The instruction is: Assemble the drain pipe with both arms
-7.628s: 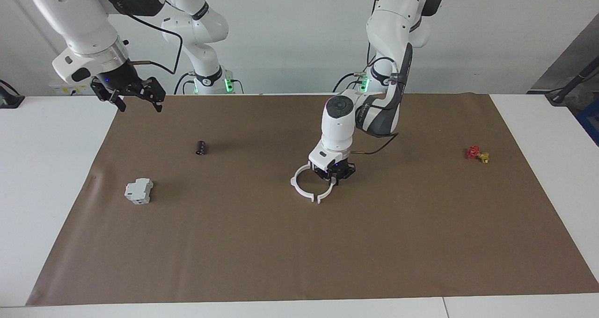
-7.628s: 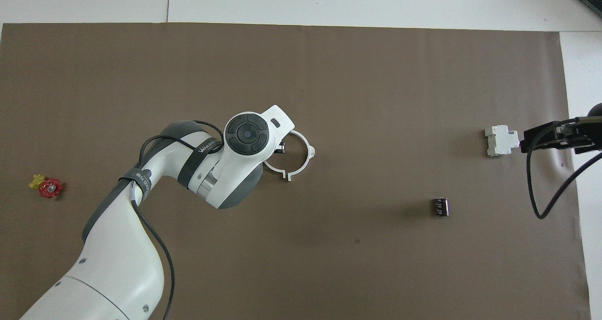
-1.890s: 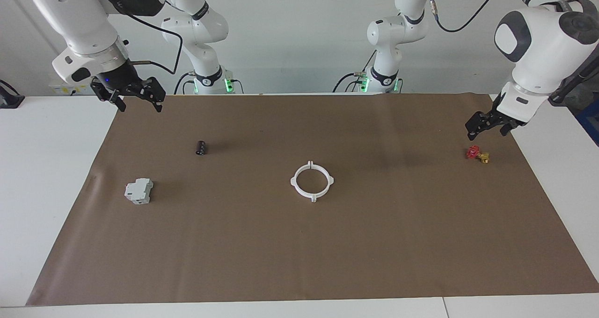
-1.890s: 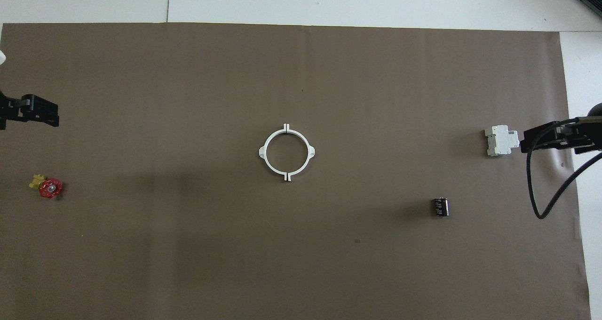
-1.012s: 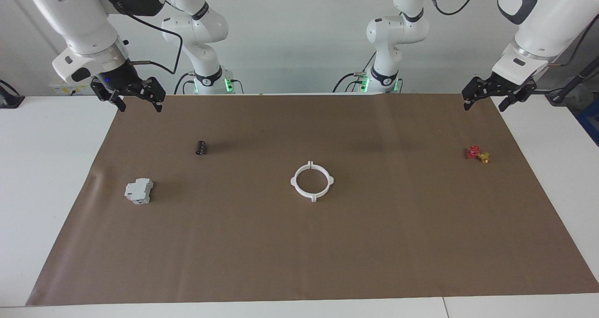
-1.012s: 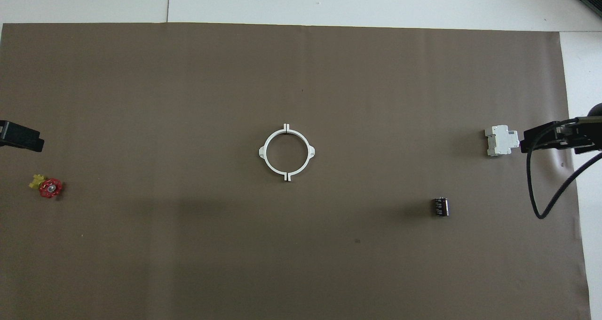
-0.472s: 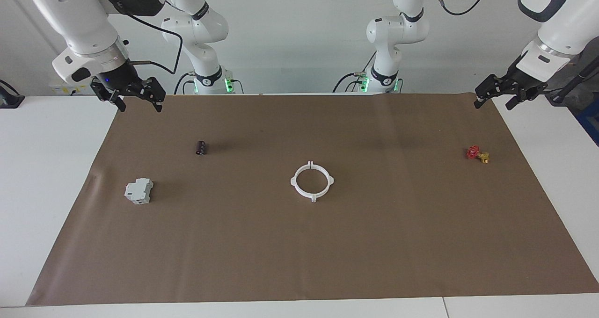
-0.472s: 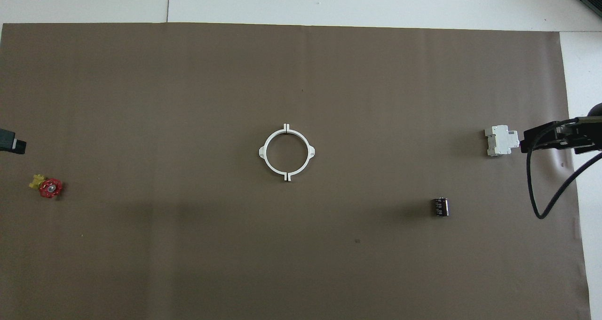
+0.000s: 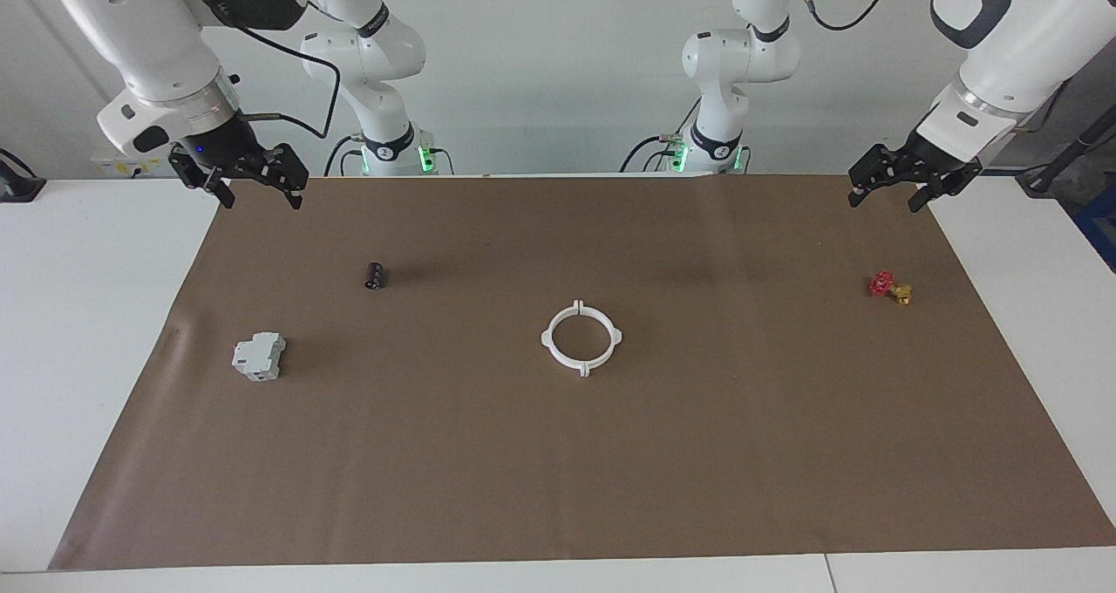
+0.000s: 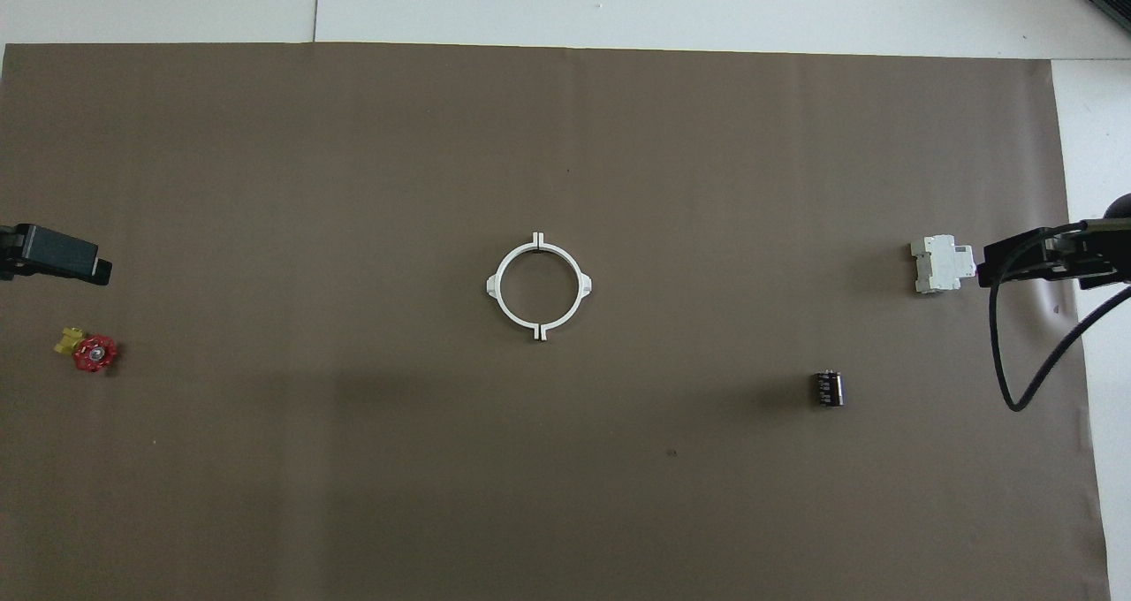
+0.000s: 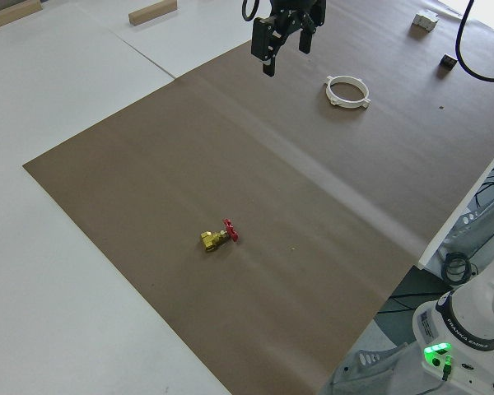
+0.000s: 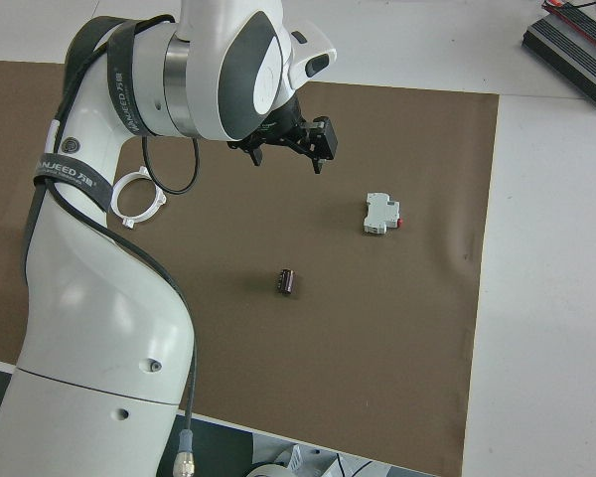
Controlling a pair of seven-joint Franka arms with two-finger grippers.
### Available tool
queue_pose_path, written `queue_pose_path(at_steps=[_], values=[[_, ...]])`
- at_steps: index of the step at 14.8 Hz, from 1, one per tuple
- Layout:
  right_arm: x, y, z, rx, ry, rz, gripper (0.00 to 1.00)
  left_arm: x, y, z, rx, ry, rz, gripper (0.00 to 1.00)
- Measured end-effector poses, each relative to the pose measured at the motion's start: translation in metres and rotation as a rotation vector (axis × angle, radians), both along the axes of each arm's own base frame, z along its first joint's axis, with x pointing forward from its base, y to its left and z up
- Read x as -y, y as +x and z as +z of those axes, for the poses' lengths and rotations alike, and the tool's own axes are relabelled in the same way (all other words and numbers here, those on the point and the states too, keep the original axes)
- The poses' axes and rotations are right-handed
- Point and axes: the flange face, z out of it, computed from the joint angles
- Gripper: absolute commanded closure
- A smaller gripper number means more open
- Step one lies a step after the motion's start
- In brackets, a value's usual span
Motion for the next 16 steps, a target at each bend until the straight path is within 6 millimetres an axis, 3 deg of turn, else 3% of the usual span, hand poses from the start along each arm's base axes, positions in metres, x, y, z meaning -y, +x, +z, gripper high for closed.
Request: queue_pose_path(at_steps=[5,11,16], values=[[0.0,0.0,0.0,0.0,0.0,0.0,0.0,0.054,0.002,-0.006,-0.018,0.027,0.041,0.0],[0.0,0.0,0.0,0.0,0.0,0.0,0.0,0.041,-0.005,0.009,0.002,0.03,0.064,0.0],[0.0,0.0,0.0,0.0,0.0,0.0,0.0,0.051,-0.007,0.009,-0.004,0.058,0.066,0.0]])
